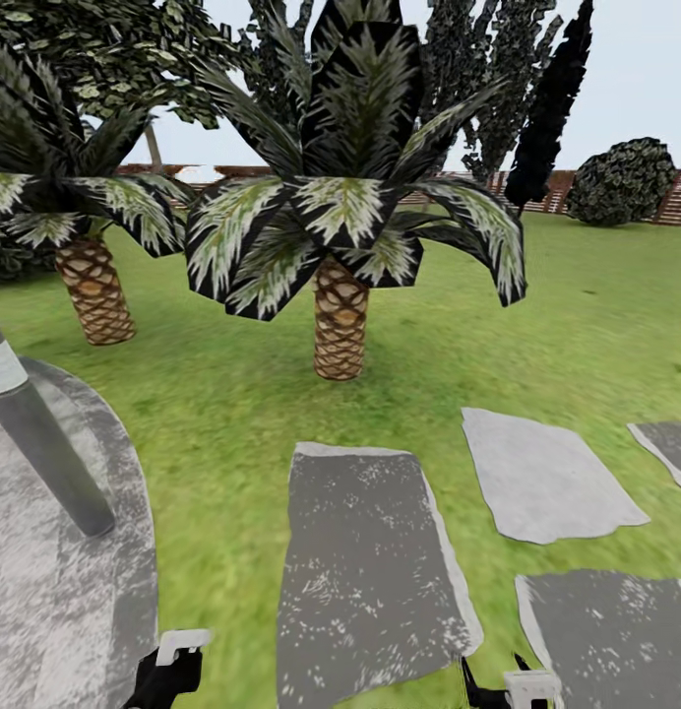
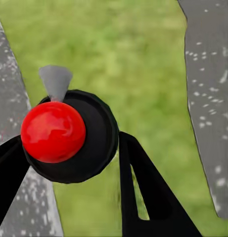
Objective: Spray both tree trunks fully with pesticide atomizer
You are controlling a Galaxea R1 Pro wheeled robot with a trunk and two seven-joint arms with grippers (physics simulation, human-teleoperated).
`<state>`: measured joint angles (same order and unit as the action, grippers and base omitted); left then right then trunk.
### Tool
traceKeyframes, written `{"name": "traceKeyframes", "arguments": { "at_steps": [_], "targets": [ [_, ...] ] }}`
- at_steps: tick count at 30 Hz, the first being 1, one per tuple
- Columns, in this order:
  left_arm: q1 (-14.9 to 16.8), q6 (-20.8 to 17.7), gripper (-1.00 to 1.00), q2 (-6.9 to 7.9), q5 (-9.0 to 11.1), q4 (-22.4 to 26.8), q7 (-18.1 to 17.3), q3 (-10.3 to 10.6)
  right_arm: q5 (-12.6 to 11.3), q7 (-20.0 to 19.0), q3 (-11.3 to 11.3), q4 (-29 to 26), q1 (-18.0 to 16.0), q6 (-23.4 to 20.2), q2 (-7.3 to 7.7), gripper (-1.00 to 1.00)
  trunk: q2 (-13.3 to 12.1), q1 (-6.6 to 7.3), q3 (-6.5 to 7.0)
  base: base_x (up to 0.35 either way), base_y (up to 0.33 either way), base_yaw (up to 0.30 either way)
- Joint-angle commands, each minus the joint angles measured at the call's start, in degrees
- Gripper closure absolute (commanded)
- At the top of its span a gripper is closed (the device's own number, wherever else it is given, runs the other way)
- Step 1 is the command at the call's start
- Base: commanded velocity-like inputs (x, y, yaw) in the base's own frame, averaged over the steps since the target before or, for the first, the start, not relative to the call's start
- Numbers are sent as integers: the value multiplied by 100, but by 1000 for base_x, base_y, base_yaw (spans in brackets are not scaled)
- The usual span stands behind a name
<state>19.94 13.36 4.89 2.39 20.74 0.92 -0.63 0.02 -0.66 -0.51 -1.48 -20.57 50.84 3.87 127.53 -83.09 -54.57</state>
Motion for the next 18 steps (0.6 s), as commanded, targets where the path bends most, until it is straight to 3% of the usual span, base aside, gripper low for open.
{"name": "traceKeyframes", "arguments": {
  "at_steps": [1,15,18],
  "targets": [
    [1,17,100,2,24,0,4,2,-2,-7,-2,5,-6,14,0,-100,2,1,-7,0,-52,-300],
    [1,14,100,3,17,0,8,-7,-2,-11,7,5,-4,14,0,-100,2,1,-22,0,-9,-300],
    [1,3,100,3,17,0,19,-88,-2,-10,7,3,-6,14,0,-100,2,1,-22,0,0,-300]
  ]
}}
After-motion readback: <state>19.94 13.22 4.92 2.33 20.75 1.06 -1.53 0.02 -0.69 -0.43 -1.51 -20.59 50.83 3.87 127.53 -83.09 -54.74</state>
